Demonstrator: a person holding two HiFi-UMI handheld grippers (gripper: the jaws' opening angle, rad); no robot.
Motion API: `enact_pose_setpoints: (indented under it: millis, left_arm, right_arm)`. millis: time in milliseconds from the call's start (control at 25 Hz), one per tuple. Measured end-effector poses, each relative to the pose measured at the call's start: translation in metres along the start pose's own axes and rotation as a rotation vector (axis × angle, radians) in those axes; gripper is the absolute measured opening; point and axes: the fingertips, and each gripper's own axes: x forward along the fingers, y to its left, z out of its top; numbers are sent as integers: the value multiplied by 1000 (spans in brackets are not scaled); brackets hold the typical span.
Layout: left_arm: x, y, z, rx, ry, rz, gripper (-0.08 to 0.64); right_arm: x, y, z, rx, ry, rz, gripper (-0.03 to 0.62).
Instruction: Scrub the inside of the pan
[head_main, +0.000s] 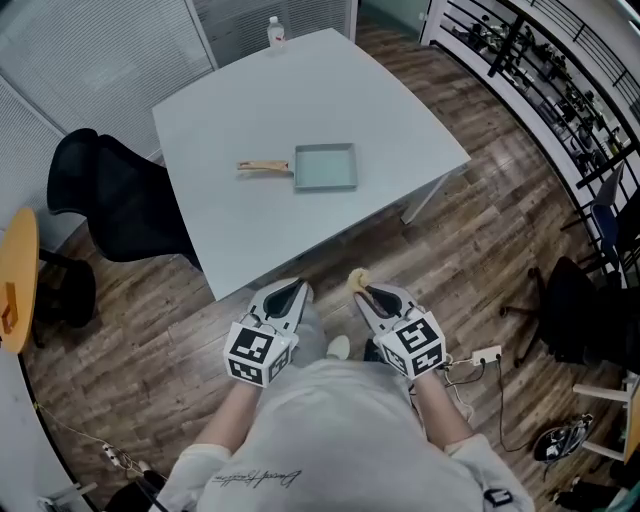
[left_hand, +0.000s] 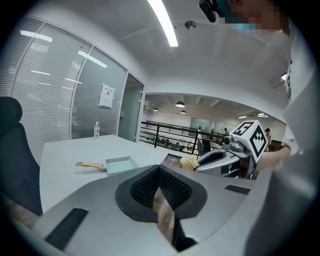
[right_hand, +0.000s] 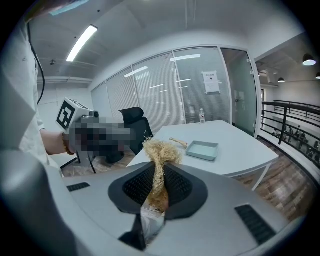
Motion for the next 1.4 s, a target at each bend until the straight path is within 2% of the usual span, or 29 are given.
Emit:
enact_pose_setpoints:
  millis: [520, 680, 880, 1000, 1160, 1400]
  left_arm:
    - [39, 30, 12, 0, -5, -35, 11]
    - [57, 55, 19, -5, -5, -44, 11]
    - [87, 85, 36, 37, 0, -62, 12]
    - [102, 104, 49, 35, -5, -82, 11]
    - [115, 134, 62, 45, -2, -91, 11]
    - [126, 165, 75, 37, -14, -97, 11]
  right_arm:
    - [31, -33, 16, -2, 22, -19, 67]
    - [55, -51, 30, -2, 28, -28, 67]
    - [85, -73, 52, -3, 36, -40, 67]
    - [103, -90, 69, 5, 30, -57, 67]
    - [126, -101, 92, 1, 18, -68, 67]
    - [154, -113, 104, 16, 28, -84, 67]
